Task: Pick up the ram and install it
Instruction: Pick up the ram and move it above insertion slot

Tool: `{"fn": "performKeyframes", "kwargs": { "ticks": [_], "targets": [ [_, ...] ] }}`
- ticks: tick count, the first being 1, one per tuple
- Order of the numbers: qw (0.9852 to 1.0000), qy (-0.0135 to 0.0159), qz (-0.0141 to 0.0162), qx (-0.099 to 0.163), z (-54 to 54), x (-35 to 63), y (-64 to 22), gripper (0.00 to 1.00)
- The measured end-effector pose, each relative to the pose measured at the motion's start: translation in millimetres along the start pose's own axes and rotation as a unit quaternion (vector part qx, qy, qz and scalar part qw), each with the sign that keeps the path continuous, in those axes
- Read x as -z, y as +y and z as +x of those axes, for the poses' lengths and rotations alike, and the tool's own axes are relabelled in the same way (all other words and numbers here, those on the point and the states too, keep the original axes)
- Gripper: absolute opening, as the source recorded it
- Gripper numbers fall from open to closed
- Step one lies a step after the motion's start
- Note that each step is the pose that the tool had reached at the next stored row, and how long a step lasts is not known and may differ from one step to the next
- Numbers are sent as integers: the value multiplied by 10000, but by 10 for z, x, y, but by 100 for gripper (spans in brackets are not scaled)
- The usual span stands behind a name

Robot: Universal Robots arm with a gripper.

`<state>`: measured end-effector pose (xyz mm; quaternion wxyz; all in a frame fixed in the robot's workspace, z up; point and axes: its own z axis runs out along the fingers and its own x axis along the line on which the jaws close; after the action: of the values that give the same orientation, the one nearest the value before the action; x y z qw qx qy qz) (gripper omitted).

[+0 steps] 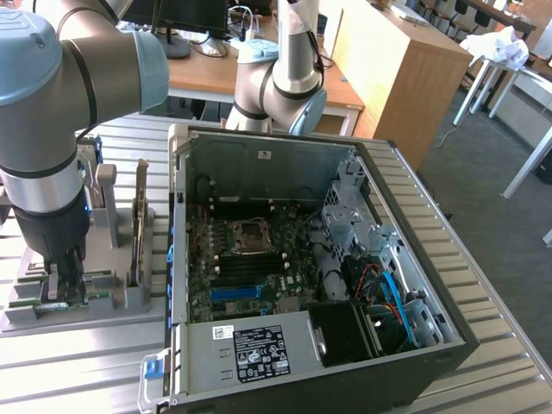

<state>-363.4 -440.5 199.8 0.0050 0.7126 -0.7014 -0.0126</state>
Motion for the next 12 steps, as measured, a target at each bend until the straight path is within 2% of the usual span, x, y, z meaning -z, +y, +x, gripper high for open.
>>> {"fn": "performKeyframes", "kwargs": {
  "ticks": [12],
  "targets": [
    [10000,0,-1,0,-2,178,2,12]
  ]
}}
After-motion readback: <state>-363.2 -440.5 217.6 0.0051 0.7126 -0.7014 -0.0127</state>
